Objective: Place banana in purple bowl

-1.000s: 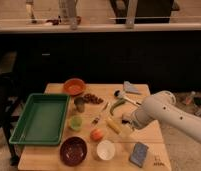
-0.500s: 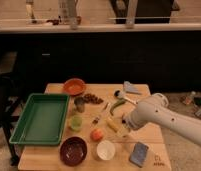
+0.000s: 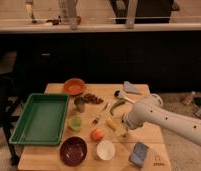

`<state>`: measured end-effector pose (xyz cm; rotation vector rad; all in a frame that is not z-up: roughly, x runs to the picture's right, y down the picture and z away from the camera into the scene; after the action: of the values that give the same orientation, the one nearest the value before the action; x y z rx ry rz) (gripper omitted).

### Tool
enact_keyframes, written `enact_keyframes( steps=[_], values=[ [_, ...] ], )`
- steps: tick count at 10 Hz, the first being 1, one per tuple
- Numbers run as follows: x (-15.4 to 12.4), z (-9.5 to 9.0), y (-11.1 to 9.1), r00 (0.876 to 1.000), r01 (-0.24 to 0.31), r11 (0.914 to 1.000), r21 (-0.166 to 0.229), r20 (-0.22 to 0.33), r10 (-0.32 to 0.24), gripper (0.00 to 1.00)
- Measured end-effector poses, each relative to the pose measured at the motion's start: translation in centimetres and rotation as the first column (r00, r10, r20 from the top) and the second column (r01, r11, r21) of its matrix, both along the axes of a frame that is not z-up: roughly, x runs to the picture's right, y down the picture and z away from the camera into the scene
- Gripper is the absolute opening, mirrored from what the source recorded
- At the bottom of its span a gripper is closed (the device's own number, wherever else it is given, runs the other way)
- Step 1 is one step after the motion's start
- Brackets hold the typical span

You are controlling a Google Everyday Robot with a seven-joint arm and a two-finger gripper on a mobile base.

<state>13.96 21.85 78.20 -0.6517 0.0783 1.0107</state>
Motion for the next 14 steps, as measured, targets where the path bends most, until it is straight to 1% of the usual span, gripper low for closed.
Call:
enact_keyframes(
  steps=[2, 4, 5, 8, 10, 12, 14],
  values=[
    [-0.9, 0.9, 1.3, 0.999, -0.022, 0.9993, -0.029, -0.024, 0.021, 0.8],
    [-1.5, 1.3, 1.8, 1.0, -0.017, 0.999, -0.041, -0.025, 0.016, 0.8],
    [-1.6, 1.6, 1.8, 1.0, -0.014, 0.9989, -0.045, -0.027, 0.012, 0.8],
    [-1.9, 2.9, 0.9, 0.999, 0.003, 0.9994, -0.033, -0.033, -0.004, 0.8],
    [-2.2, 3.7, 1.0, 0.999, 0.017, 0.9993, -0.033, -0.033, -0.018, 0.8],
    [-2.4, 4.4, 1.6, 0.999, 0.018, 0.9986, -0.049, -0.035, -0.019, 0.8],
    [-2.6, 5.1, 1.9, 1.0, 0.01, 0.9978, -0.066, -0.026, -0.012, 0.8]
  ],
)
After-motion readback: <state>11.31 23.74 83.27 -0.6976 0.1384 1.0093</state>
